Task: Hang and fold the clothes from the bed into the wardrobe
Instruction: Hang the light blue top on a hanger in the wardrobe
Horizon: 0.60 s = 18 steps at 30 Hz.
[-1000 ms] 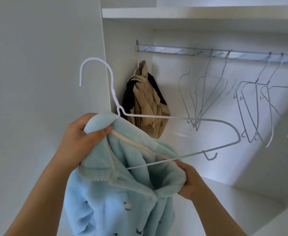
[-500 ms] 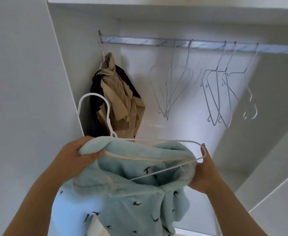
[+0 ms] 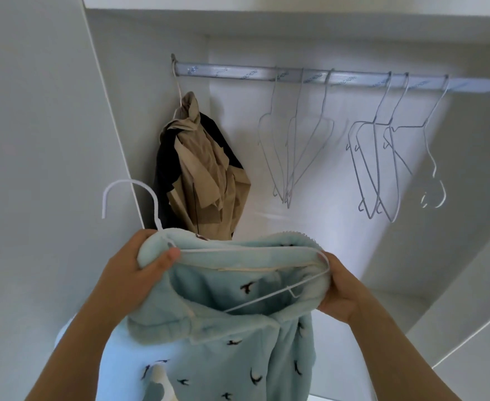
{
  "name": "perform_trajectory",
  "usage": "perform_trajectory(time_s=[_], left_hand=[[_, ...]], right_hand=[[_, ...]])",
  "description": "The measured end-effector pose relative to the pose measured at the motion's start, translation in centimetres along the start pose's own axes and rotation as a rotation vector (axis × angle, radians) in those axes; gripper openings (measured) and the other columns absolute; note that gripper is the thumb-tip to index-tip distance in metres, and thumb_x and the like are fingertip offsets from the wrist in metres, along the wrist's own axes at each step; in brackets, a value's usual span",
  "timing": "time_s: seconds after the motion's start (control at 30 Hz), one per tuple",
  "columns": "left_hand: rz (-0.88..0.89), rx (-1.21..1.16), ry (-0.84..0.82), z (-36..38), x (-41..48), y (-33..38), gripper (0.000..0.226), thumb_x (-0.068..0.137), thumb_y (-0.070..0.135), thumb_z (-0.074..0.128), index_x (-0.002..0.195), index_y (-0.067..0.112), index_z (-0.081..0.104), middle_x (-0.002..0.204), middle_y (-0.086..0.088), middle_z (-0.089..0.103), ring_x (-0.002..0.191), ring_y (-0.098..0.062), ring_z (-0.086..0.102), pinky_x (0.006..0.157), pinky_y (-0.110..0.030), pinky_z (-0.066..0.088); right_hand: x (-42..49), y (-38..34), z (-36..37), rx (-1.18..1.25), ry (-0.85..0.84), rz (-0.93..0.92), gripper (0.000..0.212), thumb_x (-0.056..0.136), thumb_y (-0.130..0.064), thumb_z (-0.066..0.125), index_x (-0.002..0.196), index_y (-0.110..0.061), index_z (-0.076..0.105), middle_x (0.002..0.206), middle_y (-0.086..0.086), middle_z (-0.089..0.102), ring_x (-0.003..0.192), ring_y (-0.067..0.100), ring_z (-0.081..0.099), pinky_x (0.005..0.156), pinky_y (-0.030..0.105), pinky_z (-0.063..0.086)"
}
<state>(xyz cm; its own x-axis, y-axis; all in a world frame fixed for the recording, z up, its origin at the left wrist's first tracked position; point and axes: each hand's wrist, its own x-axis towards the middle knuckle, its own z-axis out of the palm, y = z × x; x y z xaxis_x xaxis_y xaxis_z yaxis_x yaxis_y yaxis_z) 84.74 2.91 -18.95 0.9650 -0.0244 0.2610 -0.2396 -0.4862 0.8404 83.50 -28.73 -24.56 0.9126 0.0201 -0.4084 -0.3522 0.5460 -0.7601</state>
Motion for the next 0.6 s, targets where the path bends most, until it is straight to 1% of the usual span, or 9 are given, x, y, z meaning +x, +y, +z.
perform_trajectory(time_s=[0.07, 0.13, 0.2, 0.27, 0.33, 0.4, 0.47, 0.5, 0.6], left_hand=[[0.002, 0.049, 0.044, 0.0, 0.0, 0.0, 0.026, 0.078, 0.047, 0.061, 0.094, 0.029, 0.056, 0.084, 0.009, 0.059, 0.079, -0.013, 0.054, 0.064, -0.024, 0.038], [-0.011, 0.13, 0.074, 0.0, 0.1, -0.1, 0.017, 0.082, 0.038, 0.062, 0.095, 0.028, 0.057, 0.082, 0.008, 0.059, 0.076, -0.014, 0.053, 0.064, -0.024, 0.035], [-0.026, 0.19, 0.083, 0.0, 0.1, -0.1, 0.016, 0.082, 0.036, 0.064, 0.095, 0.03, 0.058, 0.082, 0.005, 0.06, 0.076, -0.016, 0.052, 0.068, -0.027, 0.035], [-0.024, 0.222, 0.086, 0.1, 0.0, 0.0, 0.015, 0.081, 0.038, 0.065, 0.094, 0.032, 0.058, 0.081, 0.006, 0.059, 0.075, -0.014, 0.051, 0.068, -0.027, 0.035], [-0.018, 0.237, 0.086, 0.3, -0.1, 0.1, 0.012, 0.081, 0.038, 0.066, 0.086, 0.039, 0.055, 0.075, 0.012, 0.056, 0.069, -0.009, 0.048, 0.063, -0.025, 0.033], [-0.014, 0.249, 0.083, 0.6, -0.2, 0.3, 0.02, 0.08, 0.038, 0.066, 0.076, 0.047, 0.048, 0.07, 0.021, 0.051, 0.065, -0.001, 0.044, 0.057, -0.02, 0.031], [-0.018, 0.279, 0.083, 0.9, -0.2, 0.3, 0.023, 0.08, 0.04, 0.066, 0.072, 0.049, 0.046, 0.068, 0.026, 0.048, 0.064, 0.003, 0.043, 0.055, -0.017, 0.03], [-0.022, 0.303, 0.076, 1.1, -0.1, 0.3, 0.021, 0.081, 0.042, 0.065, 0.073, 0.047, 0.046, 0.067, 0.025, 0.048, 0.063, 0.003, 0.042, 0.055, -0.017, 0.03], [-0.024, 0.368, 0.034, 2.0, -0.1, 0.4, 0.013, 0.082, 0.046, 0.061, 0.081, 0.041, 0.049, 0.066, 0.022, 0.049, 0.061, 0.003, 0.043, 0.053, -0.013, 0.028]], right_hand=[[-0.1, 0.1, 0.2, -0.006, 0.01, 0.014, 0.028, 0.072, -0.024, 0.064, 0.095, -0.009, 0.07, 0.089, 0.015, 0.072, 0.075, 0.029, 0.07, 0.061, 0.039, 0.057], [0.0, 0.2, 0.2, -0.026, 0.072, 0.016, 0.032, 0.07, -0.02, 0.068, 0.1, -0.008, 0.067, 0.09, 0.016, 0.071, 0.075, 0.03, 0.07, 0.059, 0.039, 0.057], [0.3, 0.4, 0.2, -0.085, 0.147, -0.025, 0.03, 0.074, -0.019, 0.07, 0.102, -0.007, 0.065, 0.094, 0.018, 0.07, 0.081, 0.032, 0.068, 0.062, 0.041, 0.056], [0.6, 0.8, 0.0, -0.151, 0.241, -0.098, 0.022, 0.081, -0.015, 0.069, 0.1, -0.007, 0.065, 0.096, 0.018, 0.069, 0.085, 0.034, 0.066, 0.066, 0.043, 0.056], [0.7, 1.3, 0.1, -0.248, 0.339, -0.175, 0.018, 0.081, -0.013, 0.07, 0.097, -0.007, 0.064, 0.097, 0.017, 0.068, 0.087, 0.035, 0.065, 0.073, 0.045, 0.056], [0.9, 1.9, 0.4, -0.425, 0.48, -0.225, 0.018, 0.081, -0.018, 0.069, 0.093, -0.007, 0.061, 0.093, 0.014, 0.066, 0.085, 0.031, 0.063, 0.077, 0.042, 0.054], [1.0, 2.5, 0.8, -0.601, 0.613, -0.267, 0.018, 0.082, -0.024, 0.064, 0.088, -0.008, 0.057, 0.087, 0.01, 0.062, 0.076, 0.023, 0.058, 0.068, 0.034, 0.051], [1.1, 2.7, 1.1, -0.657, 0.656, -0.293, 0.019, 0.083, -0.025, 0.062, 0.089, -0.008, 0.056, 0.085, 0.008, 0.061, 0.072, 0.019, 0.055, 0.062, 0.03, 0.046], [1.3, 3.2, 1.8, -0.731, 0.712, -0.4, 0.018, 0.086, -0.024, 0.058, 0.096, -0.009, 0.051, 0.082, 0.001, 0.056, 0.07, 0.012, 0.051, 0.054, 0.025, 0.036]])
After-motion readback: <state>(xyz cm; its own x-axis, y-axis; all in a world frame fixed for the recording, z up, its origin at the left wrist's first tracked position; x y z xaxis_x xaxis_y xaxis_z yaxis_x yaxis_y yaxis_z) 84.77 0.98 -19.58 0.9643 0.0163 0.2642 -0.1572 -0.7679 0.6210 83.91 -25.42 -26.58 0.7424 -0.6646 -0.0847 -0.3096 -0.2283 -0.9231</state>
